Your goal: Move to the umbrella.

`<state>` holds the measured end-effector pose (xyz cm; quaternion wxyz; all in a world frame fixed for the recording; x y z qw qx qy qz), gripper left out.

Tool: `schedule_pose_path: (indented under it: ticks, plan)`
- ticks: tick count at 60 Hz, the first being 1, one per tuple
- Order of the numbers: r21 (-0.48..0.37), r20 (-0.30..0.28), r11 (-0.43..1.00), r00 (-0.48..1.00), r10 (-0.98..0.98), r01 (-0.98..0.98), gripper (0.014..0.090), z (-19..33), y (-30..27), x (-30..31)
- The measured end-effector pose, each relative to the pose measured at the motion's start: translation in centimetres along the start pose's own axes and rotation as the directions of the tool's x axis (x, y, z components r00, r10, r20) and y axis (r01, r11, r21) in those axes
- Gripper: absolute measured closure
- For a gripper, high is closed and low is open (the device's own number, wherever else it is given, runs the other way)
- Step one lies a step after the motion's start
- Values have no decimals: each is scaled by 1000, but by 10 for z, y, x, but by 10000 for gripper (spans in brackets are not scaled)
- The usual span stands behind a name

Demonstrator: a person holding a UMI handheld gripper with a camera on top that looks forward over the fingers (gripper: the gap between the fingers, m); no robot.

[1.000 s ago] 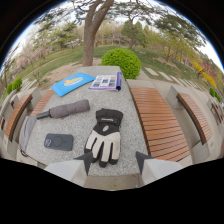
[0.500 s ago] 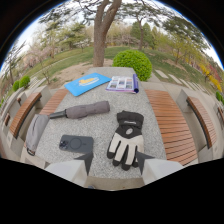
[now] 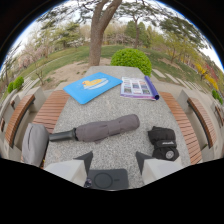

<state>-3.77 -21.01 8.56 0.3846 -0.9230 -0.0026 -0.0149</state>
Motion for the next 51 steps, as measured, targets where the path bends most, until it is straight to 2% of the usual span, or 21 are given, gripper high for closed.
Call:
schedule_pose_path:
  ticks: [13, 25, 51]
  plan:
    - [-26, -62, 1000, 998, 6, -8, 197, 58, -21, -20]
    - [-49, -75, 999, 997, -1, -2, 198, 93, -33, -33]
    - [-62, -94, 998, 996, 4, -10, 199, 112, -42, -36]
